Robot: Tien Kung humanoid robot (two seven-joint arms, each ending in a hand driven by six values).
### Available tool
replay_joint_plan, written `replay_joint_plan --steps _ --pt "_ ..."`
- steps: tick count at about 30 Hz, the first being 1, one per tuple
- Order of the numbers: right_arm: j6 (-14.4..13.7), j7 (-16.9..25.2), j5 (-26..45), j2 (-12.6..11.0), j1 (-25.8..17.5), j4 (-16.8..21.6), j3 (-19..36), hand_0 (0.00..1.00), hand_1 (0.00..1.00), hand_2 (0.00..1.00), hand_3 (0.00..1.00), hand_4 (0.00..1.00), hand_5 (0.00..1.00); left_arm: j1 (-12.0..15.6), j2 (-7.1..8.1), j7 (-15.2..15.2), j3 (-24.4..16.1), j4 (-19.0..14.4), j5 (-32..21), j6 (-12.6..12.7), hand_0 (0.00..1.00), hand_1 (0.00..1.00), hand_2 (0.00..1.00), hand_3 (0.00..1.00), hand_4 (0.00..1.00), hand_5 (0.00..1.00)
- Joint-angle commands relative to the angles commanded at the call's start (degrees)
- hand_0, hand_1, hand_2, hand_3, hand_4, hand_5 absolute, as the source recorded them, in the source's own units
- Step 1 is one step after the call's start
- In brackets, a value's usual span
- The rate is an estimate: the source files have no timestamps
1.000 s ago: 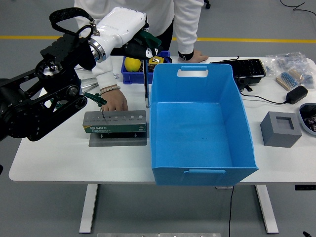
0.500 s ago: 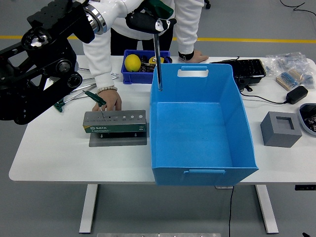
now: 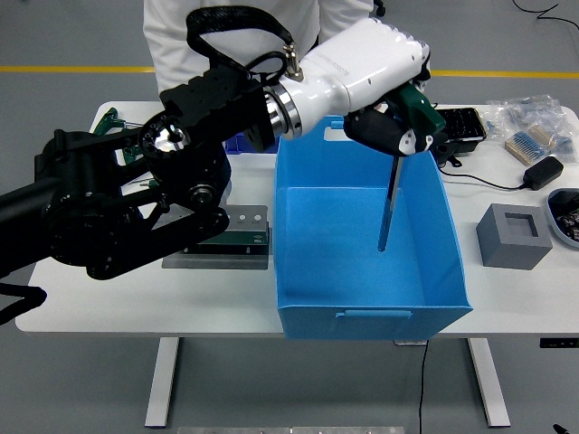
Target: Lift tool from toolbox,place it in box,lift tool from toolbox,place it in box
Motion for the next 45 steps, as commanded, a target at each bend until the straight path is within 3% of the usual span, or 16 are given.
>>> replay_joint_plan --steps 4,6,11,16,17,22,23,28,29,34,35,38,40,41,45 --pt "0.0 0.0 0.2 -0.1 0.1 0.0 -0.3 0.730 0.667 0.716 0.651 0.913 0.803 1.6 -1.38 -1.0 2.2 2.2 -0.4 1.2 0.246 0.002 0.020 0.021 0.710 0.495" --pt "0.0 -0.1 0.3 -0.1 0.1 0.0 -0.5 0.732 0.667 0.716 0.653 0.913 0.804 2.0 -1.77 -1.3 2.5 2.9 -0.5 1.5 0.200 0.002 0.024 0.030 0.709 0.492" --pt "0.0 -0.3 0.0 -0.5 0.4 0.0 -0.5 0.732 0.667 0.716 0.652 0.913 0.803 2.6 -2.90 -3.1 2.2 6.1 0.4 4.1 0.206 0.004 0.056 0.047 0.703 0.483" --pt "0.0 -0.2 -0.2 -0.5 0.8 0.0 -0.4 0.732 0.667 0.716 0.652 0.913 0.803 3.0 -3.25 -3.8 1.3 8.2 1.8 4.5 0.206 0.004 0.056 0.047 0.703 0.483" --pt "0.0 -0.2 -0.2 -0.5 0.8 0.0 -0.4 0.731 0.667 0.716 0.652 0.913 0.804 3.1 -3.28 -3.9 1.4 8.4 1.9 4.4 0.226 0.172 0.219 0.210 0.728 0.485" --pt "0.1 -0.2 -0.2 -0.6 0.9 0.0 -0.5 0.731 0.667 0.716 0.652 0.913 0.804 3.4 -3.80 -5.0 2.4 10.8 1.1 3.9 0.226 0.172 0.219 0.210 0.728 0.485" --pt "0.1 -0.2 -0.2 -0.6 0.9 0.0 -0.5 0.731 0.667 0.716 0.653 0.914 0.802 3.4 -3.89 -5.3 2.5 11.2 0.8 3.9 0.292 0.345 0.385 0.393 0.776 0.510" --pt "0.1 -0.2 -0.7 -0.6 1.0 0.0 -0.3 0.731 0.667 0.716 0.653 0.914 0.802 3.8 -4.70 -6.7 2.9 13.4 -1.4 3.9 0.292 0.345 0.385 0.393 0.776 0.510" --pt "0.2 -0.2 -0.7 -0.6 1.1 0.0 -0.2 0.732 0.667 0.716 0.652 0.913 0.803 4.0 -4.94 -6.9 3.0 14.0 -2.1 3.6 0.322 0.443 0.510 0.503 0.753 0.480" --pt "0.2 -0.3 -1.1 -0.6 1.3 0.0 0.0 0.732 0.667 0.716 0.652 0.913 0.803 4.9 -6.03 -8.6 3.6 16.6 -4.2 3.2 0.322 0.443 0.510 0.503 0.753 0.480" --pt "0.2 -0.3 -1.1 -0.6 1.3 0.0 0.0 0.731 0.667 0.716 0.653 0.913 0.803 5.0 -6.21 -8.9 3.7 17.0 -4.5 3.3 0.401 0.546 0.581 0.550 0.782 0.492" --pt "0.2 -0.3 -1.3 -0.6 1.4 0.0 0.0 0.731 0.667 0.716 0.653 0.913 0.803 5.3 -6.90 -9.8 3.8 18.2 -5.3 3.7 0.401 0.546 0.581 0.550 0.782 0.492" --pt "0.3 -0.3 -1.3 -0.6 1.4 0.0 0.0 0.731 0.667 0.716 0.653 0.913 0.803 5.5 -7.23 -10.1 3.5 18.7 -5.5 3.8 0.401 0.546 0.581 0.550 0.782 0.492" --pt "0.3 -0.3 -1.3 -0.6 1.4 0.0 0.0 0.732 0.667 0.716 0.652 0.913 0.803 5.6 -7.29 -10.2 3.3 18.8 -5.5 4.0 0.444 0.591 0.635 0.581 0.778 0.486" --pt "0.2 -0.3 -1.2 -0.6 1.3 0.0 0.0 0.732 0.667 0.716 0.652 0.913 0.803 5.6 -7.02 -10.3 2.3 18.1 -4.6 4.3 0.444 0.591 0.635 0.581 0.778 0.486"
